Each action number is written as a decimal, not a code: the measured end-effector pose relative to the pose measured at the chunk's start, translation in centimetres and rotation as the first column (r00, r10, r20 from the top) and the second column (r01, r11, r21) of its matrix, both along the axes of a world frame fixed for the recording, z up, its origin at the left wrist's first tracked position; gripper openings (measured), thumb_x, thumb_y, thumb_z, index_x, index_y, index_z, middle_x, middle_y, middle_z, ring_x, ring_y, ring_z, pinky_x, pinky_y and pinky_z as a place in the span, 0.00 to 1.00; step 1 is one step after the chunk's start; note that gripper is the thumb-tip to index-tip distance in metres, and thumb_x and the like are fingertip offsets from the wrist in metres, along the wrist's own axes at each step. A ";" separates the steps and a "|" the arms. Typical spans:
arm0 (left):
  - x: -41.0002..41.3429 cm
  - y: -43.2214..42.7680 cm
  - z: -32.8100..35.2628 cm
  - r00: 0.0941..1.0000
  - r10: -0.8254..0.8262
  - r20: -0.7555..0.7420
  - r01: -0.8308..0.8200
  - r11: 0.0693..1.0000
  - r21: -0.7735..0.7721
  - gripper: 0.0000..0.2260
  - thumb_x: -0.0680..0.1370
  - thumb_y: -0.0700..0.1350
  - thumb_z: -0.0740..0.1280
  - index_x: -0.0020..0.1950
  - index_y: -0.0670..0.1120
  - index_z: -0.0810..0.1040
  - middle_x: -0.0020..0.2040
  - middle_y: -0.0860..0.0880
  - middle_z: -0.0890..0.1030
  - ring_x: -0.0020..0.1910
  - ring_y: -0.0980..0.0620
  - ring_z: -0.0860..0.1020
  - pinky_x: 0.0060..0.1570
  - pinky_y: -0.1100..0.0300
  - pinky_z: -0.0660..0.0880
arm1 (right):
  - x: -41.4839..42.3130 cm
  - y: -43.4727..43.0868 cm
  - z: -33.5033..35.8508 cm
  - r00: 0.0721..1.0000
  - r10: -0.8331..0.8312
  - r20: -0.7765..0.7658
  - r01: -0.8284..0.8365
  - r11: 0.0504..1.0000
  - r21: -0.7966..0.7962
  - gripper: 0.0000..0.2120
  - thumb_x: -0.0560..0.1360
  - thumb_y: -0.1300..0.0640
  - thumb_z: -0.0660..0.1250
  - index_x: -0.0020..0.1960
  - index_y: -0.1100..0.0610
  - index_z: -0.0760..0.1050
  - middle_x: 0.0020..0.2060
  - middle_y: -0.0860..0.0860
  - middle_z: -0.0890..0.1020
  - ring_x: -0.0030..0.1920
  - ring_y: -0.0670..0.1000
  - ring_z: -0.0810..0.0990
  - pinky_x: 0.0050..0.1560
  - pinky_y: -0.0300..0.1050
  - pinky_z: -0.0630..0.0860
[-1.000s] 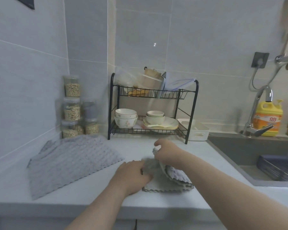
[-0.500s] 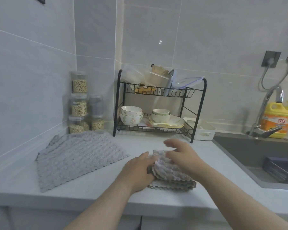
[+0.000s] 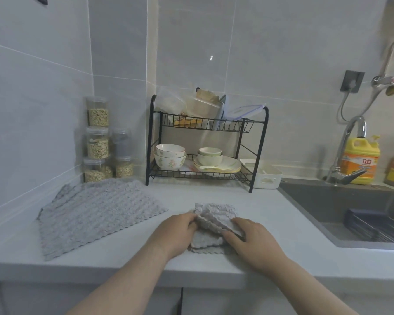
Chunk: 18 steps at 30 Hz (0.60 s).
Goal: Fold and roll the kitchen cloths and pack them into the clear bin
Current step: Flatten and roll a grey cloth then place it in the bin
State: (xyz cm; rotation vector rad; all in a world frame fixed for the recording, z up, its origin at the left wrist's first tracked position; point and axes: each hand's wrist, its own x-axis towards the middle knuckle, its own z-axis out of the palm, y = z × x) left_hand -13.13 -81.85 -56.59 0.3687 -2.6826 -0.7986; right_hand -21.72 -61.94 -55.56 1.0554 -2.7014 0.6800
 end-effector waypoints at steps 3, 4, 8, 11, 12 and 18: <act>-0.1 0.0 0.2 1.000 0.011 -0.009 -0.011 1.000 -0.012 0.09 0.80 0.49 0.55 0.52 0.54 0.75 0.50 0.53 0.81 0.47 0.51 0.78 0.42 0.57 0.71 | 0.1 -0.2 0.2 0.998 0.020 -0.052 -0.017 0.999 0.047 0.19 0.71 0.33 0.53 0.41 0.48 0.67 0.42 0.48 0.77 0.48 0.54 0.75 0.46 0.48 0.71; 0.0 0.1 0.2 1.000 0.012 -0.008 -0.012 1.000 -0.020 0.09 0.81 0.49 0.55 0.49 0.55 0.74 0.48 0.53 0.81 0.46 0.51 0.77 0.41 0.57 0.69 | 0.2 -0.4 0.2 0.997 0.009 -0.080 -0.004 0.998 0.068 0.18 0.73 0.34 0.54 0.42 0.48 0.67 0.43 0.49 0.78 0.48 0.55 0.76 0.45 0.49 0.70; 0.2 0.3 0.5 1.000 0.003 -0.007 -0.004 1.000 -0.014 0.11 0.81 0.47 0.55 0.40 0.56 0.69 0.38 0.56 0.76 0.40 0.53 0.76 0.35 0.60 0.66 | 0.6 -0.7 0.4 0.979 0.012 -0.202 0.025 0.984 0.179 0.14 0.74 0.42 0.58 0.52 0.51 0.69 0.50 0.49 0.79 0.52 0.56 0.77 0.45 0.47 0.70; 0.2 0.2 0.4 1.000 -0.004 0.002 0.004 1.000 -0.017 0.10 0.81 0.47 0.55 0.44 0.55 0.73 0.44 0.55 0.80 0.45 0.50 0.78 0.38 0.59 0.70 | 0.2 0.0 0.6 0.981 0.050 -0.186 -0.004 0.971 0.238 0.12 0.74 0.52 0.59 0.56 0.52 0.69 0.53 0.50 0.78 0.52 0.57 0.77 0.43 0.48 0.68; 0.1 0.1 0.3 1.000 -0.003 0.000 0.004 1.000 -0.022 0.10 0.81 0.47 0.55 0.49 0.55 0.75 0.51 0.55 0.81 0.48 0.51 0.78 0.43 0.58 0.73 | -0.1 0.3 0.5 0.982 0.077 -0.175 -0.032 0.969 0.244 0.13 0.74 0.54 0.59 0.58 0.52 0.69 0.54 0.50 0.77 0.53 0.56 0.76 0.44 0.47 0.68; 0.0 -0.1 0.1 0.997 -0.012 0.079 0.001 0.990 0.144 0.20 0.75 0.42 0.61 0.63 0.60 0.67 0.64 0.54 0.77 0.63 0.52 0.75 0.62 0.52 0.73 | -0.7 1.3 -0.3 0.974 0.198 -0.113 -0.157 0.943 0.295 0.30 0.75 0.59 0.56 0.75 0.45 0.58 0.72 0.46 0.65 0.66 0.54 0.69 0.65 0.44 0.66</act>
